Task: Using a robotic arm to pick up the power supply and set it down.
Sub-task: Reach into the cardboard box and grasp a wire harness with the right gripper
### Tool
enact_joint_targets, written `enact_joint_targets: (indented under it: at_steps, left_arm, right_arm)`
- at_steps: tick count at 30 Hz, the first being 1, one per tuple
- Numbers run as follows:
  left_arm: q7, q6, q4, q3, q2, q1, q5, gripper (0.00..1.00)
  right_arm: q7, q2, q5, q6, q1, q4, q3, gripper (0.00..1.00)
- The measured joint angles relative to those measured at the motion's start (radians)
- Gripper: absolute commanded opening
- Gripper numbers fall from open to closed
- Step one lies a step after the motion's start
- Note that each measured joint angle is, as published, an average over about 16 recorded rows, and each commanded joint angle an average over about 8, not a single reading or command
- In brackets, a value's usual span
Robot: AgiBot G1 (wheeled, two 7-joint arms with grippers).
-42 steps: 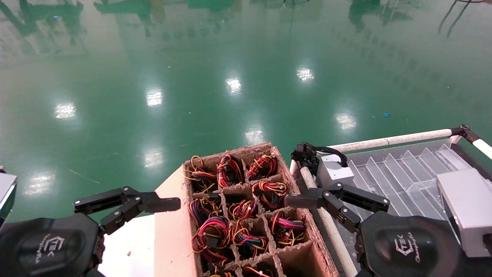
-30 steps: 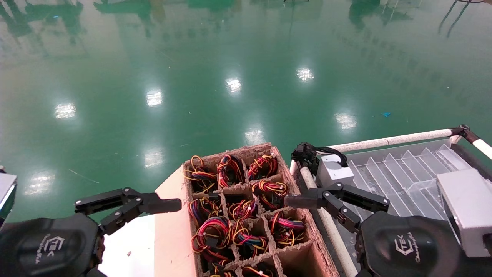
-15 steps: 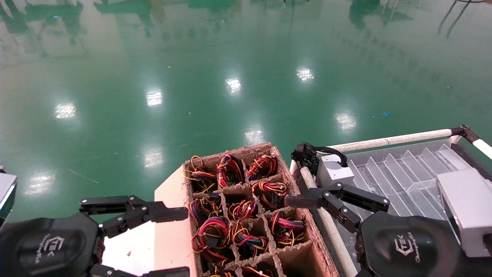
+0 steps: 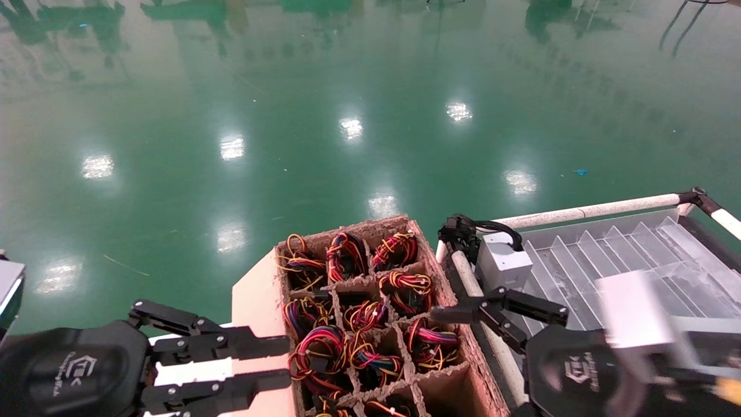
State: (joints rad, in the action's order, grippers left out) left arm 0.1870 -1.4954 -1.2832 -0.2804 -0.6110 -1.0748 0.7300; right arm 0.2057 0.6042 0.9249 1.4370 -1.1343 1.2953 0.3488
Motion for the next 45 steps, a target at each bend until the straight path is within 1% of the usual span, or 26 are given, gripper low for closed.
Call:
enact_joint_targets:
  at_steps: [10, 11, 13, 18, 19, 21, 23, 24, 27, 31, 35, 38, 40, 41, 45]
  left_arm:
    - [0.000, 0.000, 0.000, -0.001, 0.000, 0.000, 0.000, 0.00]
    - [0.000, 0.000, 0.000, -0.001, 0.000, 0.000, -0.001, 0.01]
    - [-0.001, 0.000, 0.000, -0.001, 0.000, 0.000, -0.001, 0.03]
    - [-0.001, 0.000, 0.000, -0.001, 0.000, 0.000, -0.001, 0.04]
    - [-0.001, 0.000, 0.000, -0.002, 0.001, 0.000, -0.001, 0.03]
    - [-0.001, 0.000, 0.000, -0.002, 0.001, -0.001, -0.001, 0.01]
    - [-0.001, 0.001, 0.000, -0.002, 0.001, -0.001, -0.001, 0.01]
    - [-0.001, 0.001, 0.000, -0.002, 0.001, -0.001, -0.001, 0.05]
    - [-0.001, 0.001, 0.000, -0.002, 0.001, -0.001, -0.001, 0.24]
    - [-0.001, 0.001, 0.000, -0.002, 0.001, -0.001, -0.002, 0.55]
    - [-0.001, 0.001, 0.000, -0.003, 0.001, -0.001, -0.002, 0.78]
    - [-0.002, 0.001, 0.000, -0.003, 0.001, -0.001, -0.002, 0.92]
    - [-0.002, 0.001, 0.000, -0.003, 0.001, -0.001, -0.002, 0.99]
    - [-0.002, 0.001, 0.000, -0.003, 0.001, -0.001, -0.002, 1.00]
    - [-0.002, 0.001, 0.000, -0.003, 0.001, -0.001, -0.002, 1.00]
  right_arm:
    - [0.050, 0.055, 0.292, -0.053, -0.108, -0.008, 0.113, 1.00]
    - [0.056, 0.063, 0.321, -0.057, -0.120, -0.010, 0.124, 0.97]
    - [0.067, 0.080, 0.378, -0.063, -0.144, -0.014, 0.147, 0.81]
    - [0.091, 0.122, 0.498, -0.074, -0.200, -0.023, 0.196, 0.20]
    - [0.095, 0.131, 0.518, -0.076, -0.210, -0.026, 0.204, 0.11]
    - [0.098, 0.146, 0.552, -0.081, -0.225, -0.032, 0.218, 0.01]
    - [0.099, 0.161, 0.580, -0.085, -0.238, -0.038, 0.229, 0.00]
    - [0.098, 0.167, 0.592, -0.087, -0.243, -0.041, 0.234, 0.00]
    - [0.092, 0.186, 0.621, -0.095, -0.254, -0.050, 0.246, 0.00]
    - [0.082, 0.205, 0.648, -0.104, -0.264, -0.063, 0.257, 0.00]
    - [0.073, 0.217, 0.662, -0.113, -0.270, -0.077, 0.262, 0.00]
    - [0.067, 0.223, 0.668, -0.117, -0.272, -0.086, 0.264, 0.00]
    - [0.064, 0.226, 0.670, -0.120, -0.273, -0.092, 0.264, 0.00]
    - [0.062, 0.227, 0.670, -0.122, -0.272, -0.095, 0.264, 0.00]
    - [0.057, 0.229, 0.670, -0.125, -0.272, -0.103, 0.263, 0.00]
